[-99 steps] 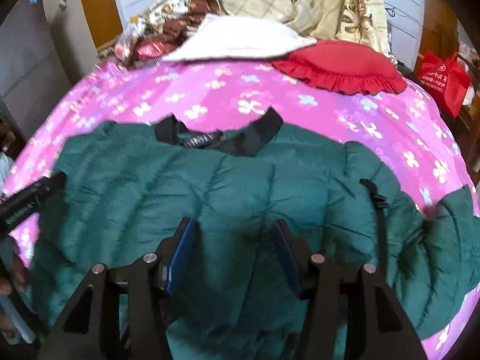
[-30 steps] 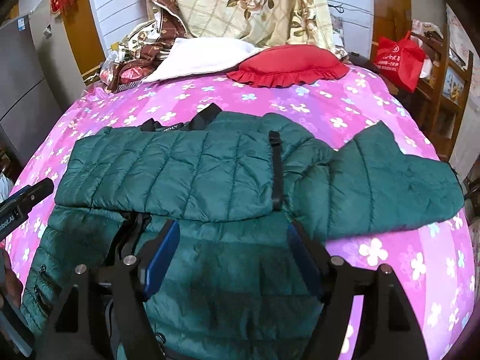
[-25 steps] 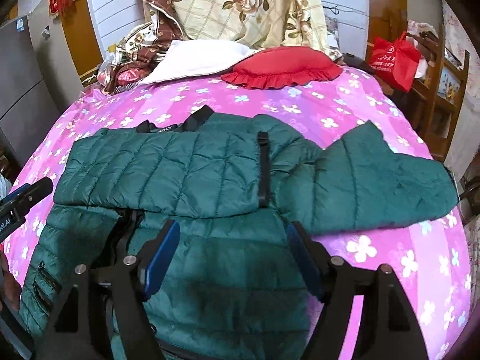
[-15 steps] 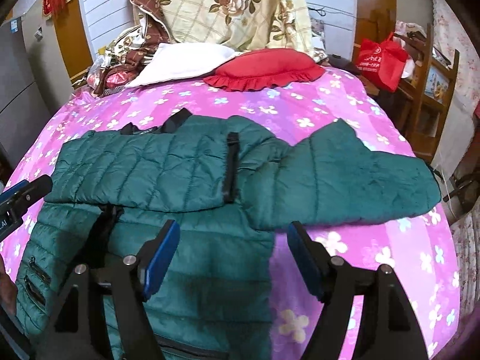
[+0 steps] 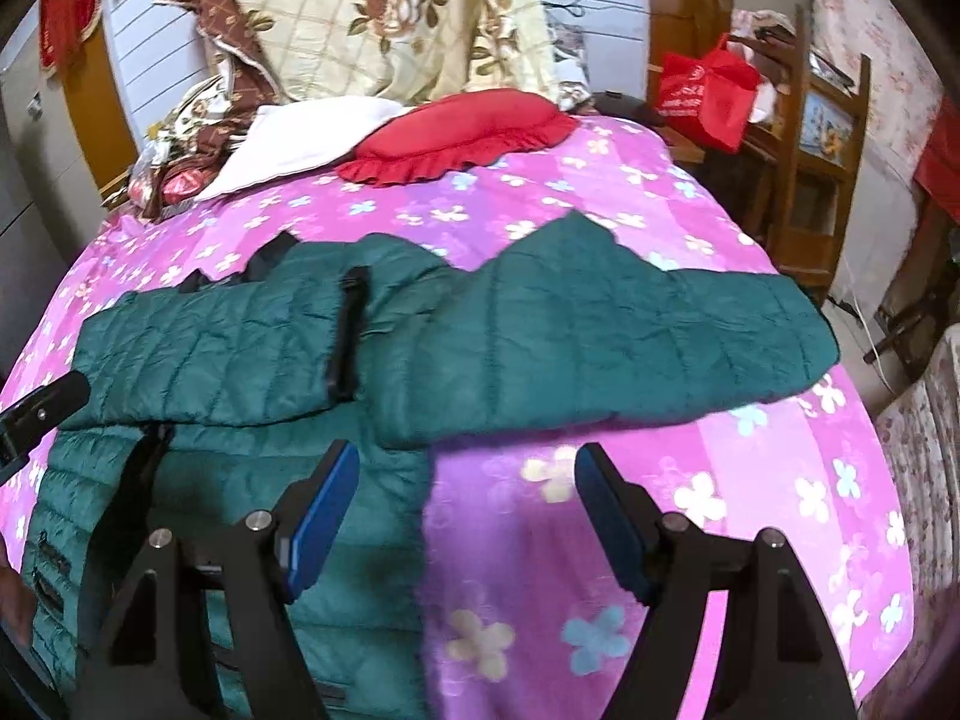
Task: Fold large clothes
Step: 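Move the right gripper to the unfolded jacket side and sleeve, then close the right gripper on the edge of the unfolded jacket side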
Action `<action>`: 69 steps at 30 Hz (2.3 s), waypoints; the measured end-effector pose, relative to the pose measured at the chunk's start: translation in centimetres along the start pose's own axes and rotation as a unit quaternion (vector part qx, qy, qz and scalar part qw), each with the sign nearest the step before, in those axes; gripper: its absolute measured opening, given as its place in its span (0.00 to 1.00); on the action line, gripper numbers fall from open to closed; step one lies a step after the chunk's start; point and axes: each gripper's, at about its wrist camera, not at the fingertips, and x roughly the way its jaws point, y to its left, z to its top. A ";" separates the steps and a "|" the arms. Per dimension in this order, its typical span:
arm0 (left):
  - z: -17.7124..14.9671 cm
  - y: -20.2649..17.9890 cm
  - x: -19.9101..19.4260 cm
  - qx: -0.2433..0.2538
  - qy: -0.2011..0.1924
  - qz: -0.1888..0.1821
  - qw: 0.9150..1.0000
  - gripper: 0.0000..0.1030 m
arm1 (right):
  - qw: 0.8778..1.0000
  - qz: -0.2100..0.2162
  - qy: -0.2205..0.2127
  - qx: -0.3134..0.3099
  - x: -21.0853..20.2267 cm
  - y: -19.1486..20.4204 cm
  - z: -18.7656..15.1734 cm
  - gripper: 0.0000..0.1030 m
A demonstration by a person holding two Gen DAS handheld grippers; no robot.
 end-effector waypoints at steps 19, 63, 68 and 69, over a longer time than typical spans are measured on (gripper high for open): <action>-0.3 -1.7 2.4 0.005 0.011 -0.009 1.000 0.55 | 0.997 -0.052 0.007 0.064 2.5 -9.0 1.0 0.75; 0.5 6.2 5.3 -0.022 -0.001 0.080 0.997 0.55 | 0.946 -0.151 0.004 0.288 12.5 -27.2 4.3 0.76; 0.2 6.8 5.7 -0.027 0.006 0.082 0.996 0.55 | 0.955 -0.151 -0.007 0.256 12.8 -26.8 4.7 0.52; 0.1 7.1 5.8 -0.029 0.008 0.083 0.996 0.55 | 0.956 -0.154 -0.009 0.250 12.8 -26.8 4.7 0.37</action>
